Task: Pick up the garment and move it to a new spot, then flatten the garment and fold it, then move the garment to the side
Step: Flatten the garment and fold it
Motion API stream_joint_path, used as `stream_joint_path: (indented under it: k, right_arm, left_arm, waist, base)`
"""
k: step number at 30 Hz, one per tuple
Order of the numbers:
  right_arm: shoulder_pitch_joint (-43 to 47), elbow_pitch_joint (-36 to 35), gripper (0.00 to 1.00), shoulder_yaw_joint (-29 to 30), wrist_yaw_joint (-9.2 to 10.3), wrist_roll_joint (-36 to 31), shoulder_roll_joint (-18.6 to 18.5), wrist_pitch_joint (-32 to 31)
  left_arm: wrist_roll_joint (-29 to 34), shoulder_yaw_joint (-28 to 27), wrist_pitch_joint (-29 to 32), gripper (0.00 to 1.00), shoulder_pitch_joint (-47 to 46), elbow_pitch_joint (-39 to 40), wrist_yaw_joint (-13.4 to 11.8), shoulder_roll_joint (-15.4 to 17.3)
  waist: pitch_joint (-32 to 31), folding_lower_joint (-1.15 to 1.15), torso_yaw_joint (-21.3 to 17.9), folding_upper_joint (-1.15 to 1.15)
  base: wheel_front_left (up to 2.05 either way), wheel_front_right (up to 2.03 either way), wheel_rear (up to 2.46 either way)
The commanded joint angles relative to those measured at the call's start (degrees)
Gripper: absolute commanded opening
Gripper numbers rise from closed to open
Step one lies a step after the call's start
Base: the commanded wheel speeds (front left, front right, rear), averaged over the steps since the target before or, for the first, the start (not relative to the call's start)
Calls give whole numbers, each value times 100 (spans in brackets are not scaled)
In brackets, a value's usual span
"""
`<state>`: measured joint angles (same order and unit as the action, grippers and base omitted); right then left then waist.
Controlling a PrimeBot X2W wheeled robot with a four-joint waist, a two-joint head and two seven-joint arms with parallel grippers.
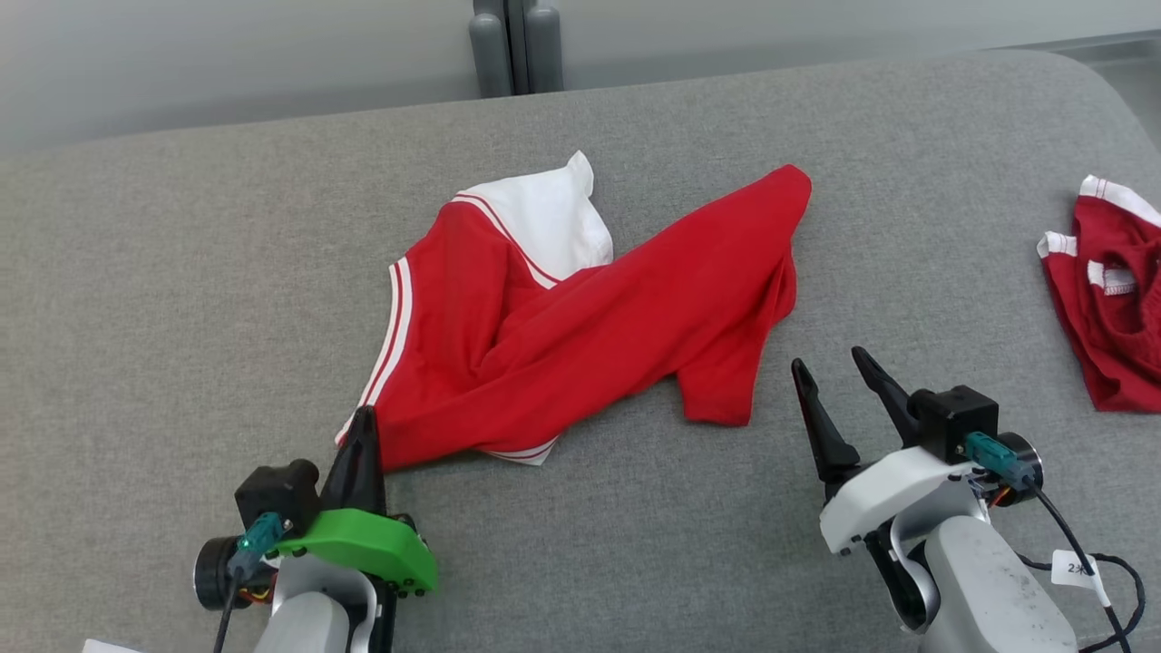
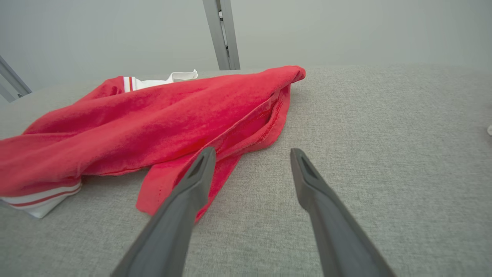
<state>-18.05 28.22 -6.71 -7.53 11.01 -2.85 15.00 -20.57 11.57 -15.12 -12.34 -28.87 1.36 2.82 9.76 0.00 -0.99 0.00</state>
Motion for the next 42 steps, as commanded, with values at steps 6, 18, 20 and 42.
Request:
stream_joint_path:
  k: [6,18,20,42]
  right_arm:
    - [197,43,100,-2,9,95,-19,23]
    - [594,-122,100,-40,9,272,-19,23]
    - [658,-128,100,-58,9,283,-19,23]
    - [-256,1176,76,-879,9,143,-20,24]
  left_arm:
    - [153,64,-1,0,127,586,11,23]
    - [511,68,0,100,782,830,-300,23]
    - [489,53,0,100,885,807,-300,22]
    - [377,299,0,100,757,750,-308,23]
  waist:
    - [-355,0,120,0]
    - [-785,0,84,0]
    - [-812,0,74,0]
    - [-455,0,548,0]
  base:
    - [0,0,0]
    - [0,0,0]
    - [0,0,0]
    - [0,0,0]
